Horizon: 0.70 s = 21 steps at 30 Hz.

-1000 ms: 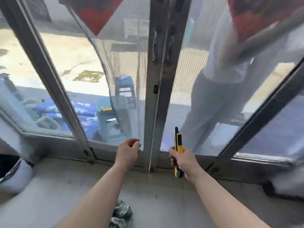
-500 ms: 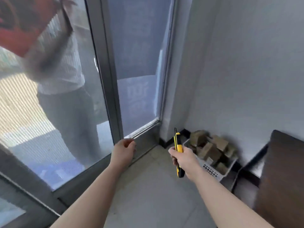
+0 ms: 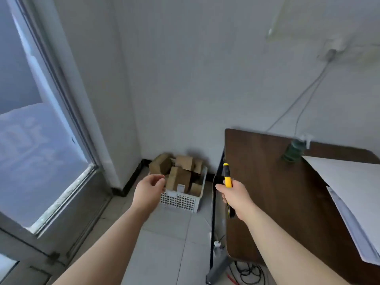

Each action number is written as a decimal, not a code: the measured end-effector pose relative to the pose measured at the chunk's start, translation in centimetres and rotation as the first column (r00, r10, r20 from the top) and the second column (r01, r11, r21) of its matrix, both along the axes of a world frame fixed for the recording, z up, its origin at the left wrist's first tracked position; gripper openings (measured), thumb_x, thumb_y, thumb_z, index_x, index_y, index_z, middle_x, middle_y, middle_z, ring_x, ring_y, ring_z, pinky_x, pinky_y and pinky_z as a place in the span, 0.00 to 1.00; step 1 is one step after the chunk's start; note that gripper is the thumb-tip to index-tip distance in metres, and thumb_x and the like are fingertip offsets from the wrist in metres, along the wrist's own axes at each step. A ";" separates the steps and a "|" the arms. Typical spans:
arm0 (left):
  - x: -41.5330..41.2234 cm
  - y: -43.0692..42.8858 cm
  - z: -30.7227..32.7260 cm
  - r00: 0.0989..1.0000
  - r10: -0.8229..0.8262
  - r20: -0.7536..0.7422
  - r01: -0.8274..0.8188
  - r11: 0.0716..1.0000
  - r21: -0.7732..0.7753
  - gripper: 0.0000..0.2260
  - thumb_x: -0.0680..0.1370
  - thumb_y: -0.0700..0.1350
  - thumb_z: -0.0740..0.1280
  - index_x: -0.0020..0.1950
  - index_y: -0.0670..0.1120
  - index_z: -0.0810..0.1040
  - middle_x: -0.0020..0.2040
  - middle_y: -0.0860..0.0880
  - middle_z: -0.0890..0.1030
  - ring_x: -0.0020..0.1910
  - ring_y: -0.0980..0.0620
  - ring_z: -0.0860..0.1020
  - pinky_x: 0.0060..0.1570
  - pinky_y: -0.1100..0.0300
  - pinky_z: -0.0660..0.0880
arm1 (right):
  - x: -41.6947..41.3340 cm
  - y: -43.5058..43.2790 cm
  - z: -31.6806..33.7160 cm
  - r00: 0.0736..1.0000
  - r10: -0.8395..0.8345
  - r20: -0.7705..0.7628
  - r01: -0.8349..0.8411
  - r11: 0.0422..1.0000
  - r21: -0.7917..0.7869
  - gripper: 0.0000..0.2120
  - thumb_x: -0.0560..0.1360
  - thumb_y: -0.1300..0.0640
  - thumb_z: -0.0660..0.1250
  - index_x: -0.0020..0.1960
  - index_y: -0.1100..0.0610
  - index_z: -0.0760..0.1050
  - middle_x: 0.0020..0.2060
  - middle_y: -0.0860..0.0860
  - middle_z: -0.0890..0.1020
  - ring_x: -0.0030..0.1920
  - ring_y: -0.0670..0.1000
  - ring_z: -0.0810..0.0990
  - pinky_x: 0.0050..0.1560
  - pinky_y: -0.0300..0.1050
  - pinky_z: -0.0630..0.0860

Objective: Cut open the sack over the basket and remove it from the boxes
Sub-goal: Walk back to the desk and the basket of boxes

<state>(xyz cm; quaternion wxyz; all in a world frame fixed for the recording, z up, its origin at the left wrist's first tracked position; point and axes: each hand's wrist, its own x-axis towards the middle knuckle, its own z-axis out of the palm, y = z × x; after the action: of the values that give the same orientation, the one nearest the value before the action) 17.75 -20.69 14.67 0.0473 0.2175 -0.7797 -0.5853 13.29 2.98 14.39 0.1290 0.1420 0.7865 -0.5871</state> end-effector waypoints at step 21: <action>-23.8 7.1 -8.0 0.845 -0.477 0.241 0.496 0.868 -0.025 0.12 0.79 0.44 0.62 0.60 0.48 0.78 0.51 0.50 0.82 0.51 0.51 0.80 0.57 0.51 0.77 | -11.5 8.6 -13.6 0.830 -0.535 0.156 0.415 0.780 0.469 0.21 0.71 0.64 0.70 0.62 0.59 0.71 0.52 0.57 0.76 0.48 0.58 0.77 0.42 0.50 0.76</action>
<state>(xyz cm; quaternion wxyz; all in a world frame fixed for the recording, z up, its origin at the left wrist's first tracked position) -6.09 -13.63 6.69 -0.1825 0.0757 -0.8341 -0.5151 1.81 11.55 0.78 0.0519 0.4433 0.8041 -0.3927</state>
